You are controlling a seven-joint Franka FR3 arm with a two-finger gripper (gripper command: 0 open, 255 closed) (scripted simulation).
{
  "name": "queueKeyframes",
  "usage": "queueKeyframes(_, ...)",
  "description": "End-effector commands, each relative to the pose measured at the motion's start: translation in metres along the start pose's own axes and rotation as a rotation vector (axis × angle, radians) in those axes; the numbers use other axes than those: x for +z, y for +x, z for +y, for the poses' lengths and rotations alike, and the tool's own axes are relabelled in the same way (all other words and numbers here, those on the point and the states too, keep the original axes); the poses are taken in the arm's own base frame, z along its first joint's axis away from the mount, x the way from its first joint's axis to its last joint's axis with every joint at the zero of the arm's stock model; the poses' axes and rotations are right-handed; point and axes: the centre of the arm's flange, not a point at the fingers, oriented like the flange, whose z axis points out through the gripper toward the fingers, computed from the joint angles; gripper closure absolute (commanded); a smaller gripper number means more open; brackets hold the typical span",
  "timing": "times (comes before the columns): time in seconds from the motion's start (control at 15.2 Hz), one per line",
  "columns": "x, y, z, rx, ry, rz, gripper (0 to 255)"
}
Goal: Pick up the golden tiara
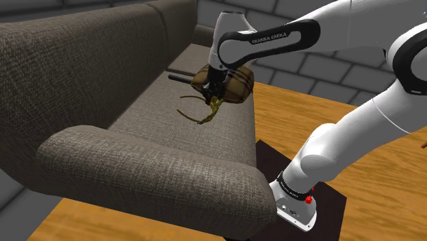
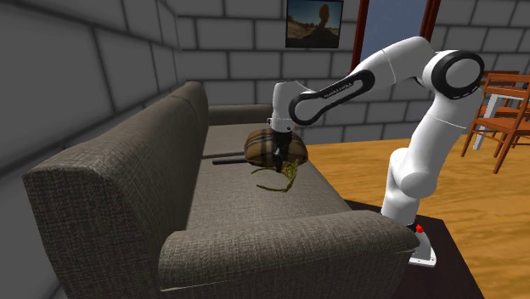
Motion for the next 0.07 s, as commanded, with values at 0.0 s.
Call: queueKeyframes(0.0, -0.0033, 0.0004, -0.0004, 0.0, 0.0, 0.0, 255)
